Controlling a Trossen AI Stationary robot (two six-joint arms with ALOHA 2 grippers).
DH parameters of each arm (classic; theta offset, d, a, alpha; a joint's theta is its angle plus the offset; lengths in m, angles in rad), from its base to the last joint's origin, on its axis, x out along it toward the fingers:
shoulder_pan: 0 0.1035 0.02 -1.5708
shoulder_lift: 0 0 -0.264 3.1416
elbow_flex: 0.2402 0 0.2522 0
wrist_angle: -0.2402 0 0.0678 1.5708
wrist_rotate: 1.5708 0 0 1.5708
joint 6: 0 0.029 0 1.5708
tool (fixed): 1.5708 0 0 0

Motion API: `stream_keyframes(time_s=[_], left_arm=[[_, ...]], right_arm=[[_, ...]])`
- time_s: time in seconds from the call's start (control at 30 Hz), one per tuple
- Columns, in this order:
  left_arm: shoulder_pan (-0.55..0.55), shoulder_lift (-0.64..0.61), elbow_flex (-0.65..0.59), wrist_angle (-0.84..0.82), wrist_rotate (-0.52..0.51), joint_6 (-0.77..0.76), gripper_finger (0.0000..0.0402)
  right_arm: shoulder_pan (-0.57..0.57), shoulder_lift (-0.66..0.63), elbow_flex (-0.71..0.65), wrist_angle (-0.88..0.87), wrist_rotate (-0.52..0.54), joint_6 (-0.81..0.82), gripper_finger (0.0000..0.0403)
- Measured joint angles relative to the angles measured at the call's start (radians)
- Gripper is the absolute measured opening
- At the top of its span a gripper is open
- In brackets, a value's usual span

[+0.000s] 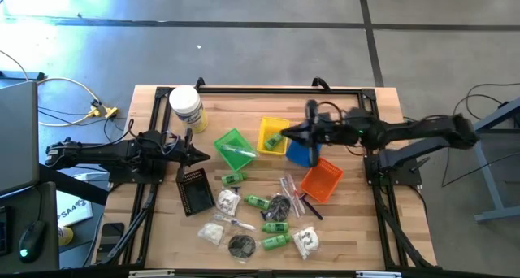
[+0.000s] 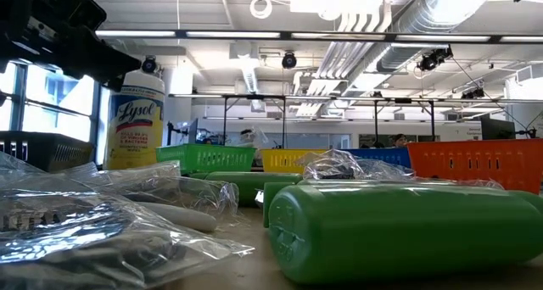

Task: Pick & Place Travel size toiletries
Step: Put the cotton pack into the black bin

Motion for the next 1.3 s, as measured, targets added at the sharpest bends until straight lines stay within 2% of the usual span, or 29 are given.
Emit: stream_keyframes(time_s=[0.17, 0.37, 0.5, 0.57, 0.77, 0.93, 1.3], left_arm=[[0.000, 0.000, 0.000, 0.005, -0.035, 0.001, 0.0000], [0.000, 0.000, 0.000, 0.005, -0.088, 0.003, 0.0000], [0.000, 0.000, 0.000, 0.005, -0.100, 0.032, 0.0000], [0.000, 0.000, 0.000, 0.005, -0.100, 0.033, 0.0000], [0.000, 0.000, 0.000, 0.004, -0.100, 0.033, 0.0000], [0.000, 0.000, -0.001, -0.013, -0.098, 0.027, 0.0000], [0.000, 0.002, -0.014, -0.010, -0.095, 0.022, 0.0000]], right_arm=[[0.010, -0.159, -0.255, 0.130, 0.025, 0.058, 0.0003], [0.062, -0.254, -0.471, 0.253, 0.089, 0.042, 0.0003], [0.072, -0.263, -0.605, 0.455, 0.000, 0.011, 0.0003], [0.073, -0.263, -0.656, 0.529, -0.004, 0.008, 0.0003], [0.072, -0.263, -0.709, 0.535, 0.064, -0.026, 0.0003], [0.072, -0.262, -0.709, 0.479, 0.057, -0.056, 0.0003], [0.072, -0.263, -0.723, 0.468, 0.009, -0.002, 0.0003]])
